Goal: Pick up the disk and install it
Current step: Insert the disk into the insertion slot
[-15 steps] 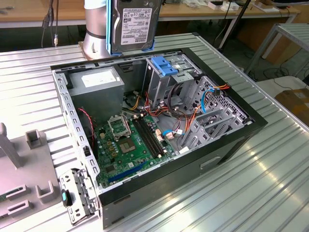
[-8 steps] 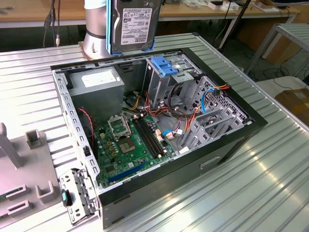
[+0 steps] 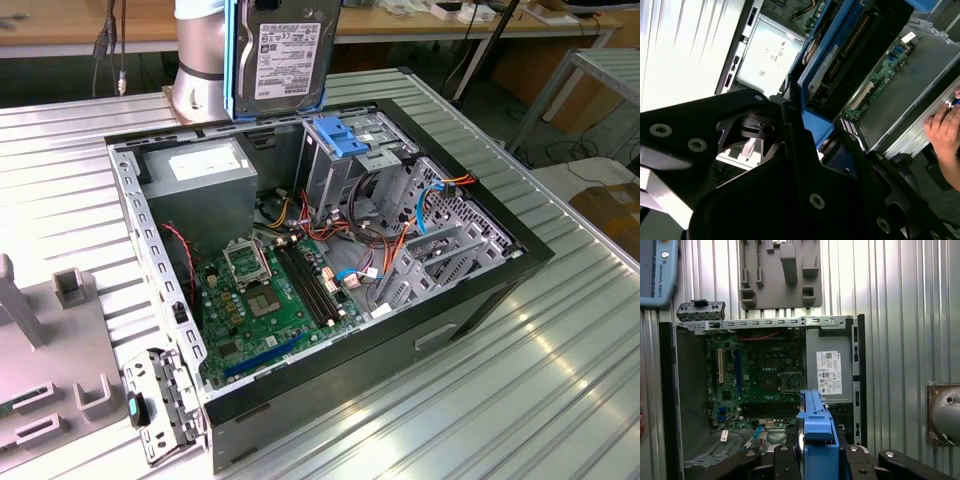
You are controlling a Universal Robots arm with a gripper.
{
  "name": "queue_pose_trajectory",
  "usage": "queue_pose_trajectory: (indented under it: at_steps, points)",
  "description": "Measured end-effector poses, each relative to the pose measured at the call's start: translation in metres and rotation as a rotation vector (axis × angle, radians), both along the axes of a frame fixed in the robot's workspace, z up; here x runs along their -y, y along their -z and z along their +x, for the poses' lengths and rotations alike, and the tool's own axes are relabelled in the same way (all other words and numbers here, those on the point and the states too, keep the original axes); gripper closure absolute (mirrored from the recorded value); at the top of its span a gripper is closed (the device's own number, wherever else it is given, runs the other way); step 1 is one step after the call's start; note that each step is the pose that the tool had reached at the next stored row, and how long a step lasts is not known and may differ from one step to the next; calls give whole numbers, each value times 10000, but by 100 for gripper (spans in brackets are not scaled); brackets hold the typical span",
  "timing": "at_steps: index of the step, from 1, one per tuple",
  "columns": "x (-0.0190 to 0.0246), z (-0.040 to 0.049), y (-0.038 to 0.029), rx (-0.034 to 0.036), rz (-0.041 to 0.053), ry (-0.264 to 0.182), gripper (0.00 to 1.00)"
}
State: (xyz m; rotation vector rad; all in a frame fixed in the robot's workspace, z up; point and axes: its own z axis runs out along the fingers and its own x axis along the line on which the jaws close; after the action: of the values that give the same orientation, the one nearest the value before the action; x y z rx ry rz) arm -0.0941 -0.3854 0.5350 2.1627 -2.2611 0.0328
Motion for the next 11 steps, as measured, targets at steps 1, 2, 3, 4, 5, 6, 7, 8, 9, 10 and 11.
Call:
queue_pose_trajectory:
  at_steps: [1,2,3,4,5,6,7,8,9,10,11]
  points:
    - [63,0,2,-1,-1,1,63]
    - [163,0,7,0,0,2,63]
    - [259,0,13,0,1,-1,63]
    - [292,0,15,-1,0,1,63]
    - [326,0,17,-1,-1,1,63]
    - [391,0,23,0,1,2,63]
    - [454,0,27,-1,0,0,63]
    - [480,0,35,0,1,1,63]
    - [484,-1,38,0,2,3,63]
    - [497,0,39,-1,-1,-1,63]
    - [503,0,42,0,1,0,63]
